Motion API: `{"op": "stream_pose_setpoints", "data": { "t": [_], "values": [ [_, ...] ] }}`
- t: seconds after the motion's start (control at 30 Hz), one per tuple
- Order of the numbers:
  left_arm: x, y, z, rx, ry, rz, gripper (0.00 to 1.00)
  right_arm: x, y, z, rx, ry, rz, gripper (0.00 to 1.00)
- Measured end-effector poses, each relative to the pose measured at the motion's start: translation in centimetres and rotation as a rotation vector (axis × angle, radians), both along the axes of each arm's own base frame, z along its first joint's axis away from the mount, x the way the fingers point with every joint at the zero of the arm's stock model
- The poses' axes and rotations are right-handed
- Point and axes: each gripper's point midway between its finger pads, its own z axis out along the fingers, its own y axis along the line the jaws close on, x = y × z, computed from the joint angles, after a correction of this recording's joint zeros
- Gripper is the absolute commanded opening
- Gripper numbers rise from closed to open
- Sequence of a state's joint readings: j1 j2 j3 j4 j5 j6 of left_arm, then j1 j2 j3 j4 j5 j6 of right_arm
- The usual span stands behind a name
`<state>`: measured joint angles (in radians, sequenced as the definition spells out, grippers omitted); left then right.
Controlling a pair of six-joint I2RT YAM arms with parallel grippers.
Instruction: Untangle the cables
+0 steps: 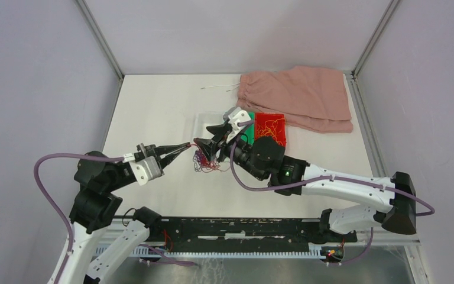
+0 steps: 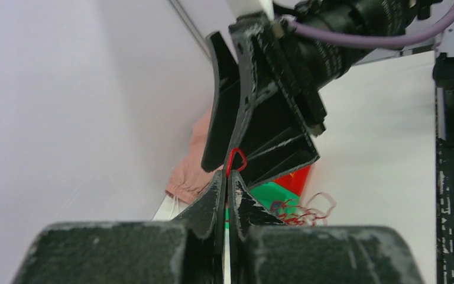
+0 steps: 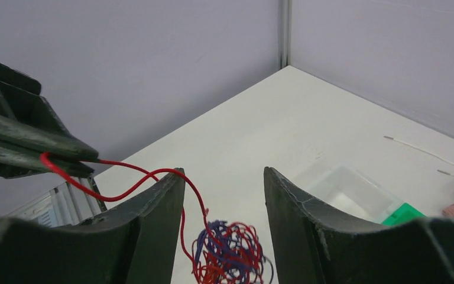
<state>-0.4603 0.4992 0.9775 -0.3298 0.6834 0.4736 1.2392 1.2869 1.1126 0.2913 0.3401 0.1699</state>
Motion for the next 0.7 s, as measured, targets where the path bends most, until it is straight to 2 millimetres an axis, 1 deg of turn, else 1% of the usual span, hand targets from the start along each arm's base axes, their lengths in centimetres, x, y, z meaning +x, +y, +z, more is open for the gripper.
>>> {"op": "stream_pose_setpoints", "data": {
  "t": [0.2, 0.37, 0.57, 0.7],
  "values": [
    [-1.9, -1.0, 1.0, 0.0, 0.047, -0.116, 0.03, 0.7, 1.0, -1.1, -0.019, -0.014, -0.036, 0.61],
    [-2.5, -1.6, 2.1, -0.008, 0.073, -0.174, 0.03, 0.9, 2.3, -2.2, -0.016, -0.009, -0.021, 0.64],
    [-2.5, -1.9, 2.1, -0.002, 0.081, -0.193, 0.03, -0.2, 4.0, -3.6, 0.043, 0.04, 0.057, 0.64],
    [-2.5, -1.9, 2.3, -0.002, 0.08, -0.195, 0.03, -1.1, 4.9, -5.7, 0.064, 0.095, 0.099, 0.64]
  ]
}}
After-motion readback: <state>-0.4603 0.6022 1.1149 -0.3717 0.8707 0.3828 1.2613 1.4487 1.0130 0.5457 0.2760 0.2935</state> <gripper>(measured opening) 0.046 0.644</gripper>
